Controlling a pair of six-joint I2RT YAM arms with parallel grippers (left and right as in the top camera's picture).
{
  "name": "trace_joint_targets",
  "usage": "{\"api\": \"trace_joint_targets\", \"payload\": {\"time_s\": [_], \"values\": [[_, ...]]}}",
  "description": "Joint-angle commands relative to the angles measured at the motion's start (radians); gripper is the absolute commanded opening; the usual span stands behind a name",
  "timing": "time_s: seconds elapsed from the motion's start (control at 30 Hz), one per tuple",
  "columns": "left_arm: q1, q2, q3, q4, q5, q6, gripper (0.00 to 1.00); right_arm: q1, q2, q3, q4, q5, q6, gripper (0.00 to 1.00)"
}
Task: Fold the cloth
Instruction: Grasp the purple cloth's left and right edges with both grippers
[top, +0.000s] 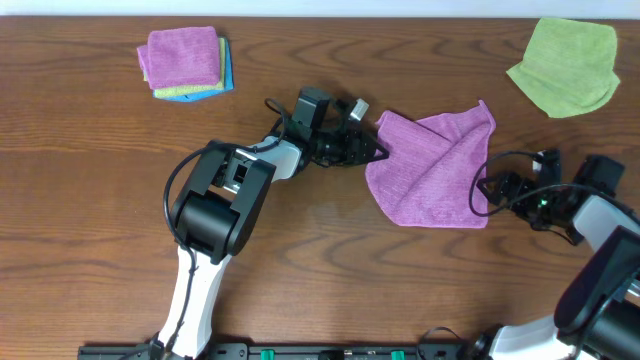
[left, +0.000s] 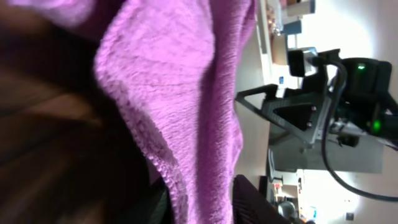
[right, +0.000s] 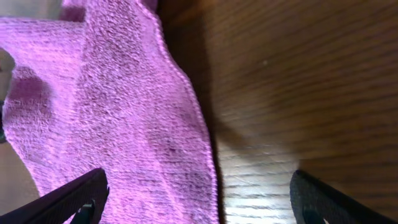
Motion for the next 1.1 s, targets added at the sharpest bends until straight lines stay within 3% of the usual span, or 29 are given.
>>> {"api": "trace_joint_targets", "payload": {"time_s": [0.0,0.27,0.37,0.63,0.83,1.07], "values": [[0.0,0.02,0.005,0.028,0.041,-0.055,0.28,0.037,-0.007,-0.021,-0.005,-0.04,0.037,0.94],[0.001,0.02,0.005,0.039,0.052,-0.106,0.25,0.132,-0.007,-0.022,-0.003,-0.061,0.1,0.94],[0.001,0.02,0.006,0.056,0.068,-0.132,0.2,0.154,-0.007,-0.022,0.002,-0.061,0.104,0.94],[0.002,0.02,0.032,0.079,0.086,-0.135,0.14,0.155,-0.007,-0.022,0.002,-0.043,0.123,0.79],[0.002,0.02,0.032,0.078,0.111,-0.135,0.14,0.155,-0.007,-0.022,0.005,0.111,0.123,0.88],[0.002,0.02,0.032,0.078,0.112,-0.143,0.15,0.155,-0.007,-0.022,0.029,0.225,0.123,0.86]]}}
